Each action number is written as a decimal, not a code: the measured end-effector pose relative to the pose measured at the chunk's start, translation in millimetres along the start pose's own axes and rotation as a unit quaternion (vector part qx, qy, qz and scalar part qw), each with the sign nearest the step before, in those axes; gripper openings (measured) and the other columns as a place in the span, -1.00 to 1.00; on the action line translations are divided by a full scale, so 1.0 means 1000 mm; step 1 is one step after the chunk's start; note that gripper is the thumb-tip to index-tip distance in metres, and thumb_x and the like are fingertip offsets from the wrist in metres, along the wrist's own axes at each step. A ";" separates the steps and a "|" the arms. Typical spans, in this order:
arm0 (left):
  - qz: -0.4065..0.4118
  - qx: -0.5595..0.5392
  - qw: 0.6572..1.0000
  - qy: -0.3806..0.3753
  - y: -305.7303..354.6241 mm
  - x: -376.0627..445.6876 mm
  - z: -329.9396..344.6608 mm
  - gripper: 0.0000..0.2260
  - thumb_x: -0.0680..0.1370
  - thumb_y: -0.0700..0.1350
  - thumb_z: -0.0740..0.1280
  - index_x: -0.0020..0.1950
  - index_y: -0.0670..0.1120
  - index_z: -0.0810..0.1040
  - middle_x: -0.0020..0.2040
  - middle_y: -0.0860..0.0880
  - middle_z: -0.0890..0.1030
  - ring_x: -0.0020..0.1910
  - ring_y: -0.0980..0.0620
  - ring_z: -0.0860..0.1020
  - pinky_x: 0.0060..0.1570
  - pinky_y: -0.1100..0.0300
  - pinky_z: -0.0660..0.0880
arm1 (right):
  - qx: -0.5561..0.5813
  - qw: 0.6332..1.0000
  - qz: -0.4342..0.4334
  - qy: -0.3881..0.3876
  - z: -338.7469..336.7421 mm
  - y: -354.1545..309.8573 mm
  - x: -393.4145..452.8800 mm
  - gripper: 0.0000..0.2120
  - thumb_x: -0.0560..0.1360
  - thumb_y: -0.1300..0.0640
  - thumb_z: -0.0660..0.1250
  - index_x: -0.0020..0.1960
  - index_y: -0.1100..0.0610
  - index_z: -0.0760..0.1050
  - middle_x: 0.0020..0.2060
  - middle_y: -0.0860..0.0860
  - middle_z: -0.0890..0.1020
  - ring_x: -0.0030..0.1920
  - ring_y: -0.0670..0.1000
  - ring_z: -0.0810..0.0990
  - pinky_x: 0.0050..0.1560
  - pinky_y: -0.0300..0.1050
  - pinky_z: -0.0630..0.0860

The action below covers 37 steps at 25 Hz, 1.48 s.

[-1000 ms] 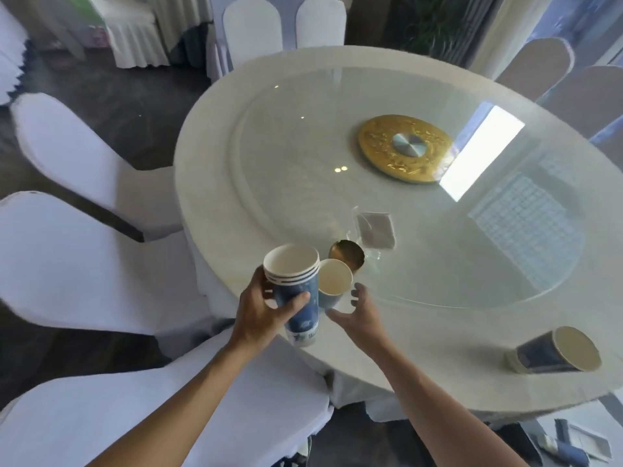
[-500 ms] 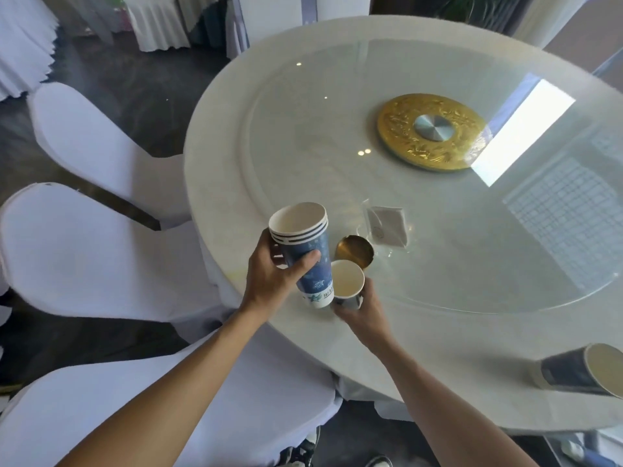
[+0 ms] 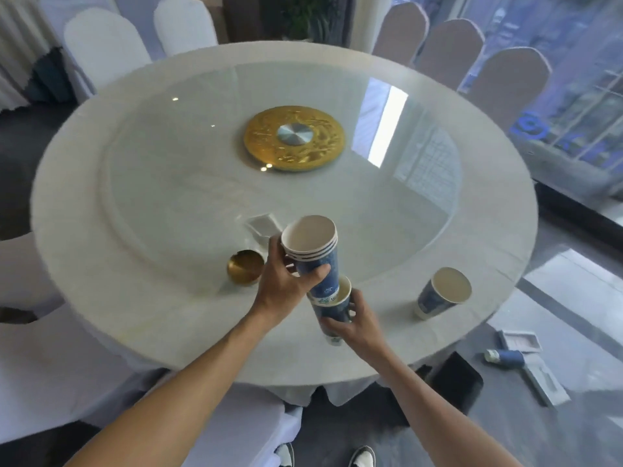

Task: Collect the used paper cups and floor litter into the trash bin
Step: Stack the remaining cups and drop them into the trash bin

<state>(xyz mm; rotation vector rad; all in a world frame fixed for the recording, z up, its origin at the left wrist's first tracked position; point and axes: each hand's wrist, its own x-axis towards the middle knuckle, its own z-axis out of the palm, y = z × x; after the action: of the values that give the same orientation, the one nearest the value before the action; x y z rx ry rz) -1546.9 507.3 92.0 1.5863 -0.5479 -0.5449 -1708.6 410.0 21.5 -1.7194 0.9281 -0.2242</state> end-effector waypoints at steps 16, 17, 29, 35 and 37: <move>-0.053 0.101 0.988 -0.105 -0.014 -0.076 0.157 -0.20 0.21 0.05 0.72 0.34 0.17 0.40 0.15 0.17 0.66 0.16 0.14 0.65 0.10 0.15 0.62 | 0.003 0.997 -0.074 0.032 -0.136 0.057 -0.040 -0.53 0.31 -0.10 0.59 0.16 -0.18 0.50 0.10 -0.12 0.58 0.15 -0.09 0.61 0.12 0.11 0.64; -0.049 0.111 0.988 -0.099 -0.013 -0.078 0.161 -0.21 0.20 0.07 0.71 0.33 0.17 0.41 0.14 0.19 0.67 0.15 0.15 0.65 0.09 0.16 0.62 | 0.003 0.997 -0.078 0.022 -0.140 0.058 -0.040 -0.52 0.31 -0.09 0.59 0.16 -0.17 0.50 0.09 -0.12 0.59 0.15 -0.08 0.61 0.11 0.13 0.64; -0.009 0.135 0.989 -0.055 -0.009 -0.020 0.186 -0.09 0.30 0.01 0.69 0.51 0.22 0.25 0.22 0.39 0.50 0.17 0.23 0.55 0.07 0.28 0.53 | 0.012 0.969 0.137 0.204 -0.171 0.112 -0.018 -0.06 0.38 -0.14 0.58 0.56 0.16 0.20 0.41 0.05 0.40 0.32 0.05 0.50 0.32 0.05 0.53; 0.002 0.146 0.984 -0.105 -0.015 0.033 0.201 -0.20 0.30 0.01 0.69 0.43 0.23 0.37 0.24 0.31 0.56 0.20 0.18 0.57 0.15 0.12 0.60 | 0.078 0.966 0.107 0.222 -0.179 0.112 0.032 -0.29 0.35 0.02 0.63 0.35 -0.18 0.32 0.23 -0.20 0.52 0.23 -0.13 0.55 0.18 -0.15 0.48; 0.006 0.142 0.983 -0.116 -0.014 0.050 0.205 -0.21 0.31 0.00 0.69 0.44 0.21 0.37 0.20 0.44 0.52 0.18 0.31 0.54 0.14 0.13 0.61 | 0.073 0.966 0.112 0.222 -0.182 0.112 0.044 -0.35 0.38 -0.02 0.60 0.33 -0.20 0.32 0.19 -0.19 0.56 0.21 -0.08 0.57 0.16 -0.06 0.53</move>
<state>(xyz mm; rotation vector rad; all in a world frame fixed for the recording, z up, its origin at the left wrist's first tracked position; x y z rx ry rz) -1638.3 319.6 60.5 1.7976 -0.8400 -0.6700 -1835.9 238.9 -23.7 -1.4367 1.3871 -0.5291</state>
